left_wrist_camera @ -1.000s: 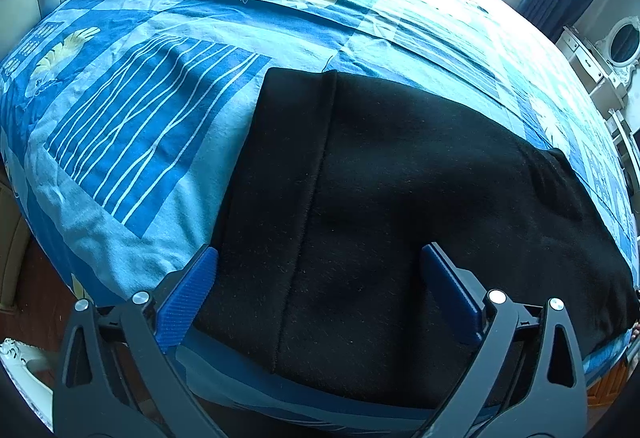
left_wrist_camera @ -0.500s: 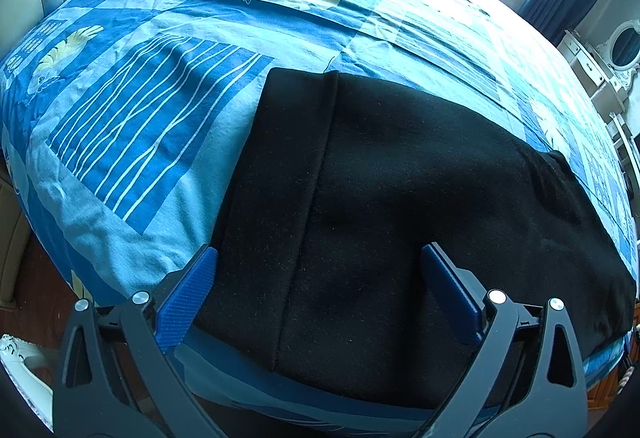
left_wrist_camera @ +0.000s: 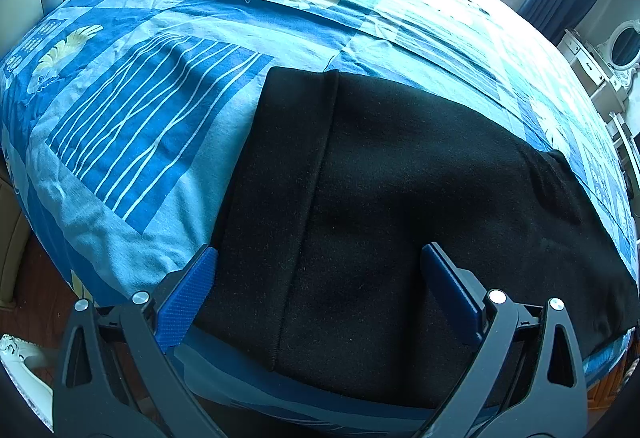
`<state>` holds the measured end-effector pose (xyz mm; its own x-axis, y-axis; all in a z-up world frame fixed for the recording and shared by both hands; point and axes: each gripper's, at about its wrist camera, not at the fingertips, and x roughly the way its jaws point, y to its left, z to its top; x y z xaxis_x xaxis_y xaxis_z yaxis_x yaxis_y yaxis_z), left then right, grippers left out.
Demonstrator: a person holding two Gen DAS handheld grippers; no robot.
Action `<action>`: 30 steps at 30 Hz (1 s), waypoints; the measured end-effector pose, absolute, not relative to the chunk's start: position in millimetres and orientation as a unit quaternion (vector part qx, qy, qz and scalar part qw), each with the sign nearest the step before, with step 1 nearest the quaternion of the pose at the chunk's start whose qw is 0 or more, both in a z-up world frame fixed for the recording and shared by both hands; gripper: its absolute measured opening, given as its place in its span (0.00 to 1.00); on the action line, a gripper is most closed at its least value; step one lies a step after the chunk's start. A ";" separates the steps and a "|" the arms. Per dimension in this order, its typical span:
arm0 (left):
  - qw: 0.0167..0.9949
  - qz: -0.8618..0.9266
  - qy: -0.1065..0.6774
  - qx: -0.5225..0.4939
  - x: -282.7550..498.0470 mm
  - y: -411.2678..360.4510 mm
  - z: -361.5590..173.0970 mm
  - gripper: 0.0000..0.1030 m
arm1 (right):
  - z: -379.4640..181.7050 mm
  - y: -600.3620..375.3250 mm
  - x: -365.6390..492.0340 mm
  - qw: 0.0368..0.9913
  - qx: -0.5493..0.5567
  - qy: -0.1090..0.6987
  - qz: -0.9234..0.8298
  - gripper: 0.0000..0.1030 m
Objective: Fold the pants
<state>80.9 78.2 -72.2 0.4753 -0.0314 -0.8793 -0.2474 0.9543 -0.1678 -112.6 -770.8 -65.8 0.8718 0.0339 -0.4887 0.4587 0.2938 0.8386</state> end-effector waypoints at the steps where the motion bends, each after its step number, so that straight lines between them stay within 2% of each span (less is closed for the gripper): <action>1: 0.847 0.064 0.509 -0.138 81.1 78.2 -72.3 0.97 | -57.1 -770.6 -115.0 0.781 0.573 0.205 -0.137 0.06; 4: 0.848 0.064 0.507 -0.137 81.1 78.2 -72.3 0.98 | -59.2 -776.9 -114.5 0.791 0.548 0.221 -0.159 0.05; 7: 0.850 0.063 0.505 -0.135 80.8 77.5 -73.3 0.98 | -108.2 -789.3 -105.6 0.760 0.564 0.272 -0.174 0.05; 9: 0.850 0.063 0.506 -0.135 80.9 77.6 -73.0 0.98 | -123.0 -789.8 -110.0 0.758 0.575 0.261 -0.165 0.05; 11: 0.849 0.061 0.507 -0.137 80.9 78.4 -72.7 0.98 | -121.0 -787.9 -114.6 0.762 0.578 0.247 -0.159 0.07; 18: 0.849 0.062 0.506 -0.135 81.1 77.4 -73.3 0.98 | -108.5 -768.3 -131.5 0.764 0.595 0.216 -0.121 0.26; 21: 0.851 0.063 0.504 -0.135 80.7 77.3 -73.5 0.98 | -106.2 -743.0 -120.7 0.758 0.609 0.222 -0.080 0.30; 30: 0.852 0.062 0.503 -0.136 79.9 77.3 -73.4 0.98 | -118.5 -654.8 -89.8 0.726 0.629 0.277 0.024 0.31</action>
<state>79.9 77.3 -73.4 0.4873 -0.0316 -0.8727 -0.2415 0.9555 -0.1695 -89.8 -654.8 -118.5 0.8459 0.3824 -0.3718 0.3134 0.2077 0.9266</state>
